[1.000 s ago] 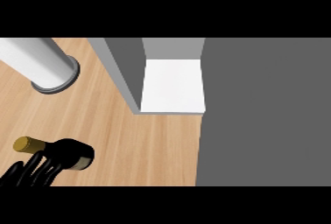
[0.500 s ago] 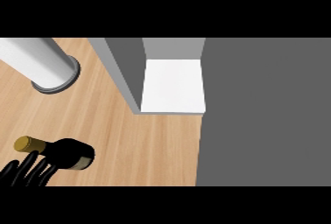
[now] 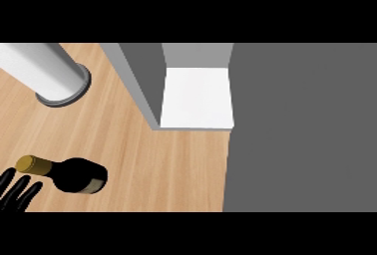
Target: Pick up the wine, place it into the cabinet and close the cabinet
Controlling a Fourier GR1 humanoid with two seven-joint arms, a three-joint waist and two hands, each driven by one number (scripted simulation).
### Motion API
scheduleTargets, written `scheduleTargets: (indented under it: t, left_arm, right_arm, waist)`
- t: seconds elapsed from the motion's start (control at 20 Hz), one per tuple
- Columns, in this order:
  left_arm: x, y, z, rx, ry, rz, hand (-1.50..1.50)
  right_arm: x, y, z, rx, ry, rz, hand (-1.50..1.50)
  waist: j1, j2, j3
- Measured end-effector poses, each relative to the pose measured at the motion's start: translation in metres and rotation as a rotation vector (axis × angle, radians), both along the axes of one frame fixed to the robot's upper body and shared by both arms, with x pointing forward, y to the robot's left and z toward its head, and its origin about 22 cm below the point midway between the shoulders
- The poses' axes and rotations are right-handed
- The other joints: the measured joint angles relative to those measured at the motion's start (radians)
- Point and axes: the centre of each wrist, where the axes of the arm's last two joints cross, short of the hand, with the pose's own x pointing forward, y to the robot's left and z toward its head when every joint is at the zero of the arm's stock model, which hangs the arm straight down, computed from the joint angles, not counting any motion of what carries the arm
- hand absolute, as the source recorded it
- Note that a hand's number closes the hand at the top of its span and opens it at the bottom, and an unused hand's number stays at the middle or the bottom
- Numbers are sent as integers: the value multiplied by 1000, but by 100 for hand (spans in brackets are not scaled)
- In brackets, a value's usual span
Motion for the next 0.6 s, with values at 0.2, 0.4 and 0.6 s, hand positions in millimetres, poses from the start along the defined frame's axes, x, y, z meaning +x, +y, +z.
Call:
scheduleTargets:
  t: [0.2, 0.4, 0.6]
  left_arm:
    - [1, 13, 6, 26, -14, 44, -150]
    - [7, 28, 15, 23, -24, 73, -150]
    - [12, 43, 26, -7, -56, 82, -150]
  right_arm:
    - [-1, 1, -2, 6, 1, -2, -150]
    - [-2, 0, -1, 2, -5, -4, -150]
    - [-1, 4, 3, 4, 5, -4, -150]
  waist:
    - [-2, 0, 0]
    - [-7, 0, 0]
    - [-6, 1, 0]
